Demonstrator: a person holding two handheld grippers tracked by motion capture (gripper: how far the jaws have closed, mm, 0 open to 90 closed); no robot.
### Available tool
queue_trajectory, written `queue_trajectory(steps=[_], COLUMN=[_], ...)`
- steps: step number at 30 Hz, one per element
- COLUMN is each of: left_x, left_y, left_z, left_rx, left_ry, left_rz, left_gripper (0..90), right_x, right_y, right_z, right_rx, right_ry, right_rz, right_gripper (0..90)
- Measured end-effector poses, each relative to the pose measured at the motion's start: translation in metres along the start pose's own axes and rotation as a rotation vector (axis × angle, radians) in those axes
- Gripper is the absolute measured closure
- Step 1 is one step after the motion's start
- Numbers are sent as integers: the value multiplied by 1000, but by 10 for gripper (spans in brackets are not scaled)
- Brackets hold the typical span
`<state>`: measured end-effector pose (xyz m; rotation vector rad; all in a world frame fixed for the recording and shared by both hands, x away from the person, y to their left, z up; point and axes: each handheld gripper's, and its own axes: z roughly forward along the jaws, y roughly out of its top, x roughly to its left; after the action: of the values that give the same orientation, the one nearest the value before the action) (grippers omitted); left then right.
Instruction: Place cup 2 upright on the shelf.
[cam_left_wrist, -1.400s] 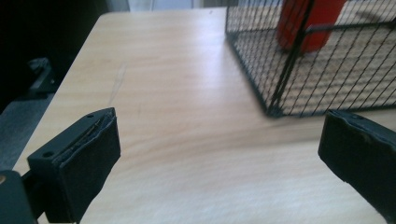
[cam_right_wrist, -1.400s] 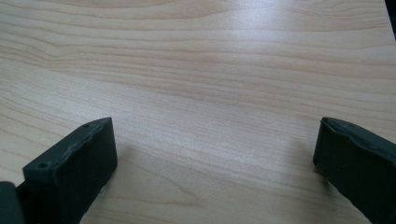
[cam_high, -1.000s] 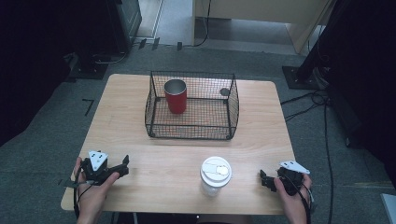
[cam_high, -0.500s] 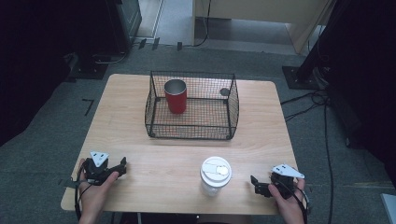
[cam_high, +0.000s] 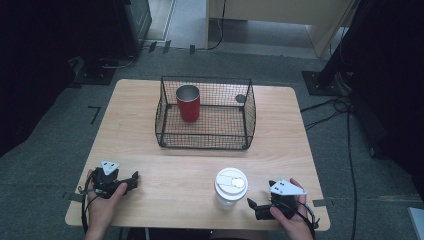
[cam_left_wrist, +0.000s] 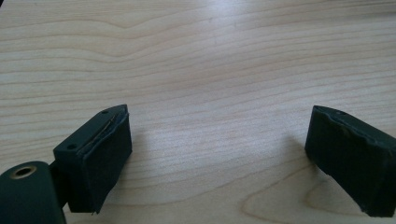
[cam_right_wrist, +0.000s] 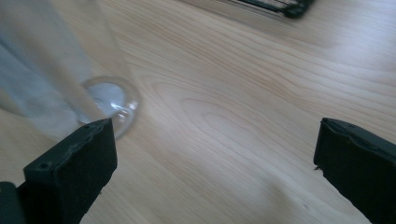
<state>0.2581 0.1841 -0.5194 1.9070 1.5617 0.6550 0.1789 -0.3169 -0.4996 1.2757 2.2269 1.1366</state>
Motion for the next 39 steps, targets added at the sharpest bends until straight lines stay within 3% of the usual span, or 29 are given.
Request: queue_trajectory(steps=[3, 7, 13, 18, 25, 31, 39], left_x=[0, 0, 0, 0, 0, 0, 0], left_y=[0, 0, 0, 0, 0, 0, 0], left_z=[0, 0, 0, 0, 0, 0, 0], left_rx=[0, -1, -1, -2, -2, -2, -2], left_ry=[0, -1, 0, 0, -3, -7, -8], left_rz=[-1, -1, -1, -4, -6, 0, 1], left_gripper=[78, 78, 78, 79, 80, 80, 80], right_x=[8, 13, 21, 33, 48, 63, 71], right_y=[5, 10, 15, 23, 33, 43, 50], right_z=[-2, -6, -9, -8, -7, -5, 0], right_rx=[-39, -86, -112, -122, -124, -145, -237], right_ry=[68, 123, 146, 201, 219, 245, 187], right_rz=[-2, 5, -22, -63, -93, -85, -18], right_gripper=[0, 0, 0, 0, 0, 6, 117])
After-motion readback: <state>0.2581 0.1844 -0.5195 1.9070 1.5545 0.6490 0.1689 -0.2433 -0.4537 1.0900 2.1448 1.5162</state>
